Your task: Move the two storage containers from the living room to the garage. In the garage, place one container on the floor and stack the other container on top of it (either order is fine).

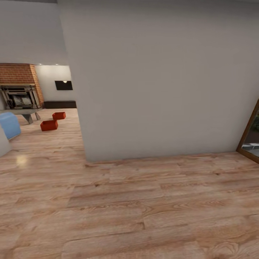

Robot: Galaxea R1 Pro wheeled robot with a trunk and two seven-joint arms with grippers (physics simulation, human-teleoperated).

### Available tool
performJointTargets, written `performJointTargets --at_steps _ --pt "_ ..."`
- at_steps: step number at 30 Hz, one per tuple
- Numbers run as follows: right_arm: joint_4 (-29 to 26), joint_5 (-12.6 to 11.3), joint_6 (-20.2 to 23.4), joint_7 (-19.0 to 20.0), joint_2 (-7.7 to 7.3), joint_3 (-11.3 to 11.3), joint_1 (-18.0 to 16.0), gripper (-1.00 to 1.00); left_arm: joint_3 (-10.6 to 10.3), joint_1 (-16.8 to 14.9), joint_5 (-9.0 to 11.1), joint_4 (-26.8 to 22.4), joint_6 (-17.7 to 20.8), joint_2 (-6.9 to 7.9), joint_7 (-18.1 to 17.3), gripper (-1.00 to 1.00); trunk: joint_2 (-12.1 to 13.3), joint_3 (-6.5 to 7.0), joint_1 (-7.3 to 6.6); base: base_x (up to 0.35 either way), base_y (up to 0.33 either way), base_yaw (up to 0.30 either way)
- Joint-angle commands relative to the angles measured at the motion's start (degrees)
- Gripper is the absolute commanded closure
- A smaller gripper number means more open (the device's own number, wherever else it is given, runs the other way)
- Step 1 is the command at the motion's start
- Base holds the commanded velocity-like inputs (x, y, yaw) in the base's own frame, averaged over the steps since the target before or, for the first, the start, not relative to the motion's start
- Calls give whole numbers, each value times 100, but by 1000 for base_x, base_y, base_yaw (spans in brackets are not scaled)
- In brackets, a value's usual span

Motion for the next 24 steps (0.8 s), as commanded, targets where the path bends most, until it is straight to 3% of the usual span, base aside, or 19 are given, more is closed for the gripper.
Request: performJointTargets --at_steps 1,15,24 --pt "15 -67 -34 33 2 33 -6 -100 0 -1 48 -1 -12 -3 1 -100 -2 -5 3 322 0 0" --pt "16 -85 -25 33 4 32 -6 -100 0 -1 40 -1 -12 1 1 -100 -2 -5 3 322 0 3" --pt "16 -73 -39 33 4 37 -6 -100 0 -1 39 -1 -12 2 1 -100 -2 -5 3 322 0 220"
